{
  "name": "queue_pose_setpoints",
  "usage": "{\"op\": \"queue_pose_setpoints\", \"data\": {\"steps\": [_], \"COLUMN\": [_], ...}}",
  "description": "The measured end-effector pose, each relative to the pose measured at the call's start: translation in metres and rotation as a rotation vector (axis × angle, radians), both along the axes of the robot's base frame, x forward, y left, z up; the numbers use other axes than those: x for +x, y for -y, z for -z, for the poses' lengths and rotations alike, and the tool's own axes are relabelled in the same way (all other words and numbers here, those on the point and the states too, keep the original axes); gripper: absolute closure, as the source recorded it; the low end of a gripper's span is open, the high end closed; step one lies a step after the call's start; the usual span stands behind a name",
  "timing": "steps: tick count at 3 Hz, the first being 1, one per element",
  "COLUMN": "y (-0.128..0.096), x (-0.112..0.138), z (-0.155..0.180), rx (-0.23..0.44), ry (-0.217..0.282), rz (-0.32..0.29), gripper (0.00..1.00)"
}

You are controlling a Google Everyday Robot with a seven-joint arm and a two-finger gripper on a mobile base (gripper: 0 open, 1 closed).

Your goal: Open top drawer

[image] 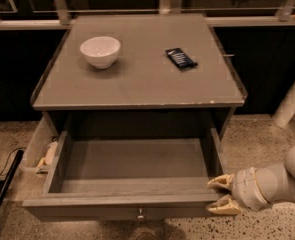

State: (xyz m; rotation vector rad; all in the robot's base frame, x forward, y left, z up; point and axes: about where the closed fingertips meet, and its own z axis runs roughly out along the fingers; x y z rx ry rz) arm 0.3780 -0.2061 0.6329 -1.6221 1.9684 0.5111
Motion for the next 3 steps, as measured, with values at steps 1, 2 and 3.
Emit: {"op": "queue_pose_setpoints", "data": {"steps": [1, 2, 3], "y": [-0.003, 0.001, 0.001], "x": [-0.005, -0.015, -0.015], "z": [-0.004, -0.003, -0.003], "rx": [0.004, 0.003, 0.003], "ry": [0.000, -0.004, -0.004], "rz": [-0.007, 0.000, 0.000], "gripper": [1.00, 1.00, 0.81]}}
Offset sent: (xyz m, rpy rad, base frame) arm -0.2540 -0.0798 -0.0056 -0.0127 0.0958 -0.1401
